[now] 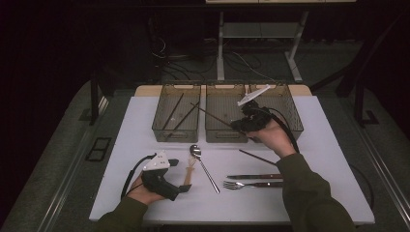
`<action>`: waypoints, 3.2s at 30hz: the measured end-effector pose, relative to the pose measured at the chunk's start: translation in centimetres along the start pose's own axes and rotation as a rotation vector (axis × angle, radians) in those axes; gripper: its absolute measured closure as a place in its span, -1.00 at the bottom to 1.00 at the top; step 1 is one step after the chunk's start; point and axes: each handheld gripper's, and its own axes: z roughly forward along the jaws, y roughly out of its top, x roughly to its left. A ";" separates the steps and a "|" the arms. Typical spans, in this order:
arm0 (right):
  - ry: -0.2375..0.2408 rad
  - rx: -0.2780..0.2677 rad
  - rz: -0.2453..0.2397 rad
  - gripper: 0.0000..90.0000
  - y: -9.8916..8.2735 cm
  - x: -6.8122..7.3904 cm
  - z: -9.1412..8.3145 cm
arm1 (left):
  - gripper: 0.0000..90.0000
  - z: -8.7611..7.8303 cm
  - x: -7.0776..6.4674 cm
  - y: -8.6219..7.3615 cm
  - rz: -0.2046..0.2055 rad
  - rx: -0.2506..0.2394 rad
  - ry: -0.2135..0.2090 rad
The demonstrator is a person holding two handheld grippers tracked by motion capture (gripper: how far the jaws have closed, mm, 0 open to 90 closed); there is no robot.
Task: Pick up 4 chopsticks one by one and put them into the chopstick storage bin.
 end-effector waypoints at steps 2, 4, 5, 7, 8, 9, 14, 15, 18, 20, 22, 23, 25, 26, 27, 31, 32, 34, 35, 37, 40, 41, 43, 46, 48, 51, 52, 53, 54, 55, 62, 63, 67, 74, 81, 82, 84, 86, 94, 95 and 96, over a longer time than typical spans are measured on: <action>-0.004 -0.002 0.005 0.90 0.7 0.1 0.3 | -1.00 0.0 0.0 0.0 0.004 0.004 -0.002; -0.003 -0.003 0.002 0.90 1.4 0.2 0.5 | -1.00 0.0 0.0 0.0 0.007 0.007 -0.001; -0.008 -0.004 0.008 0.90 1.8 0.3 0.6 | -1.00 0.0 0.0 0.0 0.010 0.008 -0.003; -0.015 -0.002 0.002 0.90 2.5 0.4 1.0 | -1.00 0.0 -0.1 0.0 0.008 0.005 -0.005; -0.017 0.000 0.002 0.90 2.8 0.5 1.2 | -1.00 0.0 -0.1 0.0 0.008 0.004 -0.008; -0.022 0.002 0.002 0.90 3.1 0.6 1.5 | -1.00 0.0 -0.1 0.1 0.006 -0.001 -0.013; -0.028 0.021 0.005 0.90 4.4 0.9 3.1 | -1.00 0.0 -0.1 0.1 0.007 -0.007 -0.018; -0.029 0.025 0.006 0.90 4.7 0.9 3.5 | -1.00 0.0 -0.1 0.1 0.006 -0.008 -0.018; -0.035 0.032 0.022 0.90 5.6 1.0 4.4 | -1.00 0.0 -0.1 0.1 0.010 -0.009 -0.020; -0.041 0.039 0.024 0.90 6.1 1.0 5.0 | -1.00 0.0 -0.1 0.1 0.011 -0.006 -0.022; -0.047 0.043 0.029 0.90 6.7 1.0 5.6 | -1.00 0.0 -0.1 0.2 0.015 -0.005 -0.025; -0.050 0.044 0.033 0.90 7.0 1.0 5.8 | -1.00 0.0 -0.2 0.2 0.018 -0.006 -0.026; -0.053 0.050 0.039 0.90 7.5 0.9 6.4 | -1.00 0.0 -0.2 0.2 0.015 -0.011 -0.029; -0.054 0.050 0.041 0.90 7.8 1.0 6.7 | -1.00 0.0 -0.2 0.2 0.014 -0.012 -0.032; -0.054 0.057 0.044 0.90 8.0 1.0 7.0 | -1.00 0.0 -0.2 0.2 0.015 -0.011 -0.034; -0.054 0.071 0.063 0.90 8.8 1.0 8.4 | -1.00 0.0 -0.2 0.2 0.018 -0.010 -0.038; -0.054 0.075 0.068 0.90 9.0 1.0 8.8 | -1.00 0.0 -0.2 0.2 0.019 -0.011 -0.039; -0.055 0.084 0.078 0.90 9.3 1.0 9.4 | -1.00 0.0 -0.2 0.2 0.016 -0.015 -0.040; -0.060 0.091 0.079 0.90 9.5 1.0 9.8 | -1.00 0.0 -0.2 0.2 0.017 -0.015 -0.041; -0.064 0.102 0.087 0.90 9.9 1.0 10.4 | -1.00 0.0 -0.2 0.2 0.017 -0.018 -0.041; -0.072 0.103 0.101 0.90 10.5 1.0 11.1 | -1.00 0.0 -0.2 0.2 0.021 -0.011 -0.044; -0.069 0.105 0.105 0.90 10.7 1.0 11.3 | -1.00 0.0 -0.2 0.2 0.020 -0.016 -0.045; -0.076 0.108 0.112 0.90 11.0 1.1 11.8 | -1.00 0.0 -0.2 0.2 0.022 -0.016 -0.048; -0.072 0.120 0.114 0.90 11.5 1.4 12.6 | -1.00 0.0 -0.2 0.2 0.023 -0.016 -0.051; -0.074 0.126 0.118 0.90 11.8 1.6 13.1 | -1.00 0.0 -0.2 0.2 0.021 -0.017 -0.052; -0.075 0.135 0.114 0.89 11.9 1.8 13.7 | -1.00 0.0 -0.2 0.2 0.025 -0.016 -0.055; -0.075 0.130 0.111 0.87 11.9 1.8 13.8 | -1.00 0.0 -0.2 0.2 0.019 -0.021 -0.056; -0.072 0.118 0.106 0.85 11.8 1.8 13.9 | -1.00 0.0 -0.2 0.2 0.022 -0.019 -0.057; -0.068 0.106 0.106 0.71 11.8 1.9 13.9 | -1.00 0.0 -0.2 0.2 0.024 -0.018 -0.057; -0.072 0.100 0.103 0.64 11.8 1.9 13.9 | -1.00 0.0 -0.2 0.2 0.024 -0.018 -0.057; -0.050 0.065 0.071 0.31 11.7 2.2 13.1 | -1.00 0.0 -0.2 0.2 0.020 -0.021 -0.058; -0.050 0.054 0.064 0.28 11.7 2.2 12.9 | -1.00 0.0 -0.2 0.2 0.022 -0.016 -0.058; -0.037 0.000 0.060 0.14 11.1 2.1 12.1 | -1.00 0.0 -0.2 0.2 0.025 -0.009 -0.057; 0.017 -0.029 0.023 0.28 10.1 2.3 11.2 | -1.00 0.0 -0.2 0.2 0.035 -0.001 -0.057; 0.068 -0.079 -0.008 0.14 8.7 2.6 9.4 | -1.00 -0.1 -0.2 0.2 0.035 -0.004 -0.055; 0.073 -0.086 -0.019 0.12 8.5 2.6 9.0 | -1.00 -0.1 -0.2 0.2 0.035 -0.003 -0.054; 0.078 -0.102 -0.035 0.07 7.9 2.7 8.2 | -1.00 0.0 -0.2 0.2 0.035 -0.005 -0.052; 0.089 -0.116 -0.047 0.03 7.3 2.6 7.4 | -1.00 -0.1 -0.2 0.2 0.033 0.002 -0.049; 0.109 -0.164 -0.092 -0.10 4.9 2.1 4.3 | -1.00 0.0 -0.2 0.2 0.023 -0.001 -0.041; 0.111 -0.167 -0.092 -0.10 4.6 2.1 4.0 | -1.00 -0.1 -0.2 0.2 0.025 -0.001 -0.040; 0.105 -0.172 -0.094 -0.12 4.2 2.0 3.7 | -1.00 -0.1 -0.2 0.1 0.019 -0.001 -0.040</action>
